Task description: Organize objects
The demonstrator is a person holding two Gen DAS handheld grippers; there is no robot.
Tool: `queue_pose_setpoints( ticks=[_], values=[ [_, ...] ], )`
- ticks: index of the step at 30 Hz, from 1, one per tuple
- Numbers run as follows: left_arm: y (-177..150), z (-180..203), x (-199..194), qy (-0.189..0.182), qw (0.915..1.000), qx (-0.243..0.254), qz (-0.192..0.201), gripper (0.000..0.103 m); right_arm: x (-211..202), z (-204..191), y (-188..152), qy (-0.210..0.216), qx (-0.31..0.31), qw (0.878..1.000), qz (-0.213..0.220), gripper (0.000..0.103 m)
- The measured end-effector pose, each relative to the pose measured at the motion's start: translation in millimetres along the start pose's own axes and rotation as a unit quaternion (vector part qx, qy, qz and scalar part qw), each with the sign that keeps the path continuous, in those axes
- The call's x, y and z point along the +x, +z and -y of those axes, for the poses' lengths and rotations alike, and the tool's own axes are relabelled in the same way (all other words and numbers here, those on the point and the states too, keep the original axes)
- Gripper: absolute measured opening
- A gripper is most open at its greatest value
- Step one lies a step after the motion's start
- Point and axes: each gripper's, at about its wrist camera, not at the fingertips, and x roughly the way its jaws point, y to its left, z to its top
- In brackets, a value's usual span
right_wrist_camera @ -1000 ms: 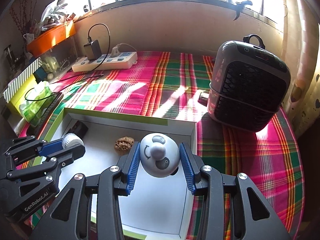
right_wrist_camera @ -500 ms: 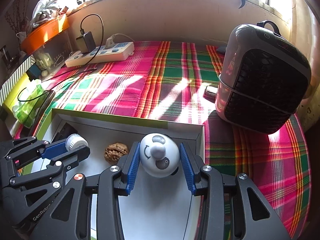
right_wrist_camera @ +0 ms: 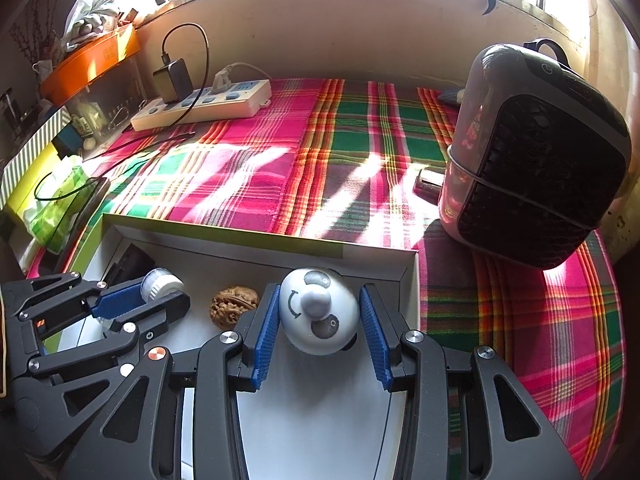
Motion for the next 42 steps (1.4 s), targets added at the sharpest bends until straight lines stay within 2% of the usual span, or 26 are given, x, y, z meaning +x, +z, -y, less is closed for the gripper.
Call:
queue_pose_setpoints(
  ticks=[12,16,24,32,42],
  values=[
    [1,-1,1,0.006,1.0000,0.005,-0.001,0.018,2,-2,0,0.000,0.002,1.000,-0.003,0.042],
    [1,-1,0,0.009,0.9999,0.005,-0.001,0.024,2,-2,0,0.000,0.004,1.000,-0.003,0.042],
    [0,-4,0,0.009,1.0000,-0.001,-0.001,0.028,2,-1,0,0.000,0.005,1.000,-0.003,0.042],
    [-3,-4,-2,0.014,0.9999,-0.009,-0.002,0.029,-2,-1,-3,0.003,0.009,1.000,-0.002,0.046],
    [-10,-5,-19,0.019,0.9997,-0.015,0.009,0.029,-13,-2,-11,-0.003,0.009,1.000,0.006,0.047]
  ],
)
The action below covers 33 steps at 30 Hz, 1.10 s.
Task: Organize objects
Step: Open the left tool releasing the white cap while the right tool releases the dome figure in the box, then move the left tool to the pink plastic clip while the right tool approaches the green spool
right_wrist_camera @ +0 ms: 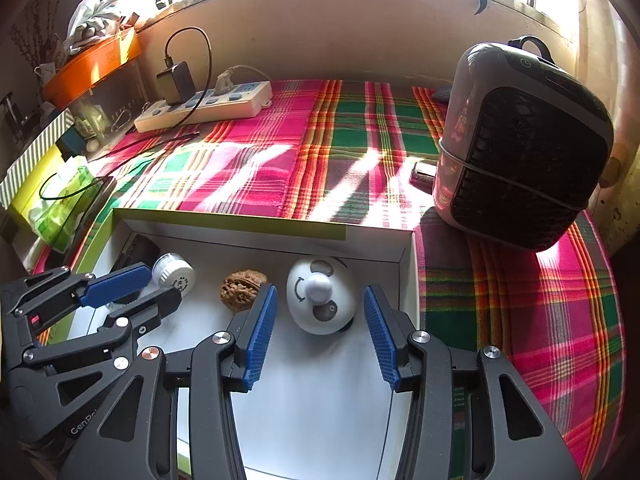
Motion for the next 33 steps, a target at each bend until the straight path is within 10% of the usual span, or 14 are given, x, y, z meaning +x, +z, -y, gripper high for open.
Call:
queue_pose_setpoints(
  ticks=[33],
  values=[
    [-58,14,-80,0.021,0.9981,0.000,0.058,0.029,-76,-12,-59,-0.004,0.009,0.997,0.072,0.047]
  ],
)
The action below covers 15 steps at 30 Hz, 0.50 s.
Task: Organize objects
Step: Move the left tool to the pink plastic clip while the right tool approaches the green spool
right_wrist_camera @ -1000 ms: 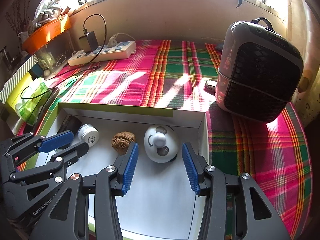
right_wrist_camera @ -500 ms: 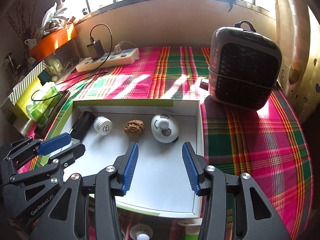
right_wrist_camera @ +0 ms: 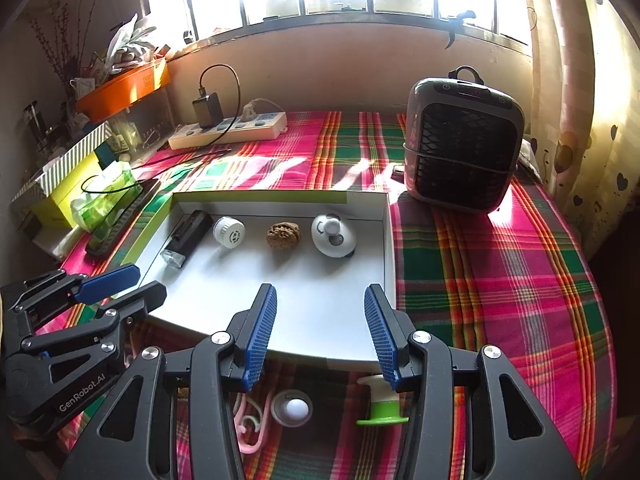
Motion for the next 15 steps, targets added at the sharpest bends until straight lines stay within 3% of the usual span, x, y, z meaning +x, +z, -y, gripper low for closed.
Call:
queue_pose_setpoints(
  ticks=[8,15],
  values=[
    [-20,-17,-20,-0.001,0.9994,-0.033,0.013,0.033,-20,9,-18,-0.009,0.008,1.000,0.014,0.047],
    [-42,-37,-23,0.000,0.9979,-0.065,0.000,0.036,-31,13,-31,-0.009,0.010,1.000,0.022,0.050]
  ],
)
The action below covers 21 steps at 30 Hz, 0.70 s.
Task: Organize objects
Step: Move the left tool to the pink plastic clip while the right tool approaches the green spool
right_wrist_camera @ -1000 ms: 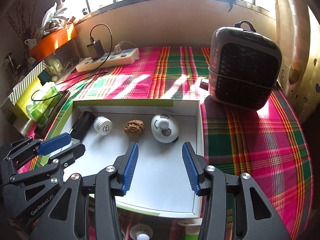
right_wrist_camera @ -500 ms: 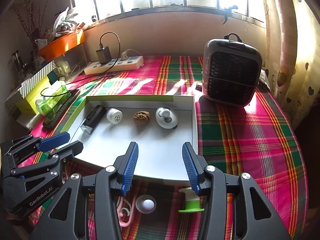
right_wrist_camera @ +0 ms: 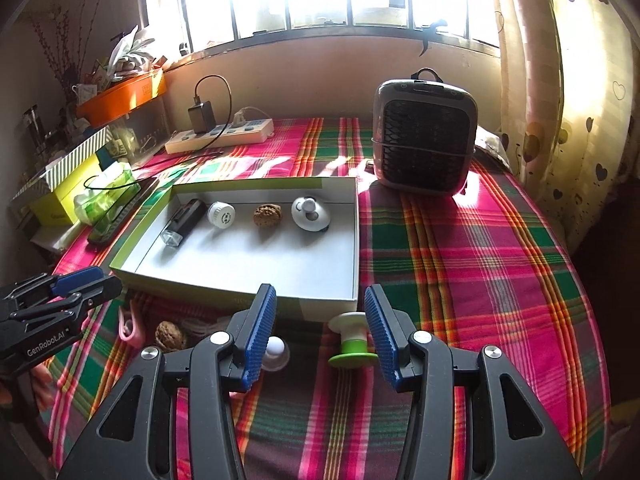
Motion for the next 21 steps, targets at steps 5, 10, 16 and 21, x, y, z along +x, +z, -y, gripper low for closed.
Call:
queue_pose_setpoints(
  ticks=[5,10,16,21],
  values=[
    [-15,-7,-3,-0.015,0.9998,-0.010,-0.009,0.037,-7,4,-10,-0.003,0.002,1.000,0.001,0.054],
    [-29,-9,-1,-0.030,0.9989,-0.025,-0.025,0.039,-11,5,-19,-0.006,0.001,1.000,0.000,0.054],
    [-30,1,3,-0.037,0.9985,-0.024,-0.033,0.042,-13,13,-26,-0.008,0.009,1.000,-0.002,0.054],
    [-27,9,9,-0.033,0.9984,-0.023,-0.039,0.042,-10,22,-31,-0.013,0.022,1.000,-0.009,0.054]
  ],
)
